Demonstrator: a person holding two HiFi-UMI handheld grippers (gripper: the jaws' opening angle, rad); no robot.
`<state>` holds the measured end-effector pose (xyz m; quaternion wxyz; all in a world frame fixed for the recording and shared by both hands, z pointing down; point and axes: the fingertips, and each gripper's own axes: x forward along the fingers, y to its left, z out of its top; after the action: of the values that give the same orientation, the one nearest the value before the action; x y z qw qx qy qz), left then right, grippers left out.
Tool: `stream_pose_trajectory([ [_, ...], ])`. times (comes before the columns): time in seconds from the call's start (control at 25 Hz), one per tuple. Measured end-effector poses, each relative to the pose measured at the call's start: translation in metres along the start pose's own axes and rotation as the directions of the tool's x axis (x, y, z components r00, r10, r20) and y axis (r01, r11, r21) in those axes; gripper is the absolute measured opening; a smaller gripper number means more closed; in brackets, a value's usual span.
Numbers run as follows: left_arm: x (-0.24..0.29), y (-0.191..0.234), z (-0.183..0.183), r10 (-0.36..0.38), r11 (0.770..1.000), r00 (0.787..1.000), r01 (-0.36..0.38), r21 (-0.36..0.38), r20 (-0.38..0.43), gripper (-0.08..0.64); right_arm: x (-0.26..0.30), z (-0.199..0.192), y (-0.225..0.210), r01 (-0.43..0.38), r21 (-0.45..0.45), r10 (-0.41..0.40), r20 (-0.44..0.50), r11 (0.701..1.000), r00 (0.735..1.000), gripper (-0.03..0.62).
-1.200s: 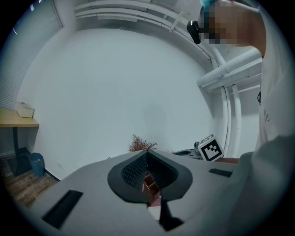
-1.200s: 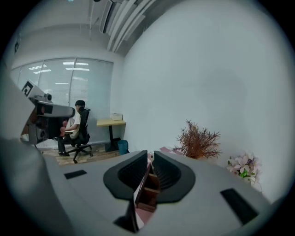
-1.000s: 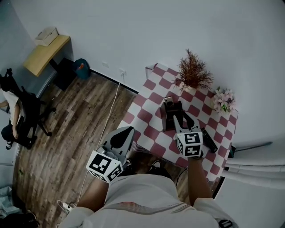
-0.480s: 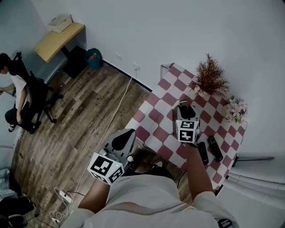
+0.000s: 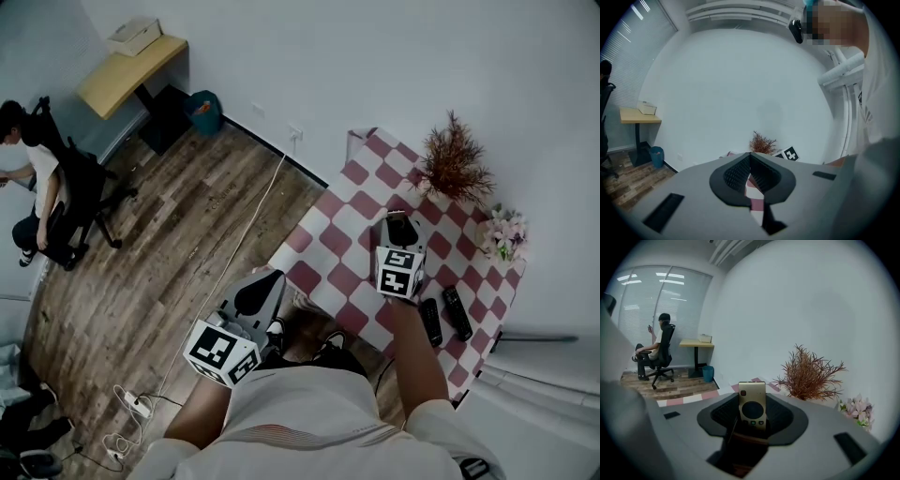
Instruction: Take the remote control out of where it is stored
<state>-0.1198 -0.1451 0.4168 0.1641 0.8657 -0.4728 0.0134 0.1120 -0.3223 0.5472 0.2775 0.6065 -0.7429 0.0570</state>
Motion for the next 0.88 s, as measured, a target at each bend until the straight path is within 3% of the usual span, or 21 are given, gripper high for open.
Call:
stream_pose_trajectory([
  [0.24, 0.005, -0.011, 0.002, -0.034, 0.999, 0.999, 0.034, 0.014, -0.001, 0.005, -0.037, 0.032, -0.009, -0.017, 0.036, 0.012, 0.138, 0.999, 0.99, 0.184],
  [0.44, 0.015, -0.026, 0.004, -0.081, 0.996, 0.997, 0.081, 0.022, 0.0, 0.005, -0.09, 0.064, -0.041, -0.073, 0.176, 0.026, 0.257, 0.982, 0.966, 0.184],
  [0.6, 0.029, -0.044, 0.005, -0.128, 0.991, 0.992, 0.128, 0.028, -0.006, 0.005, -0.123, 0.082, -0.063, -0.131, 0.226, 0.054, 0.32, 0.965, 0.946, 0.184],
  [0.76, 0.04, -0.061, 0.006, -0.166, 0.985, 0.986, 0.166, 0.038, -0.01, 0.005, -0.149, 0.082, -0.092, -0.128, 0.253, 0.04, 0.328, 0.959, 0.944, 0.184],
  [0.88, 0.046, -0.067, 0.004, -0.177, 0.983, 0.984, 0.178, 0.04, -0.012, 0.006, -0.153, 0.063, -0.114, -0.11, 0.214, 0.054, 0.252, 0.971, 0.966, 0.184],
])
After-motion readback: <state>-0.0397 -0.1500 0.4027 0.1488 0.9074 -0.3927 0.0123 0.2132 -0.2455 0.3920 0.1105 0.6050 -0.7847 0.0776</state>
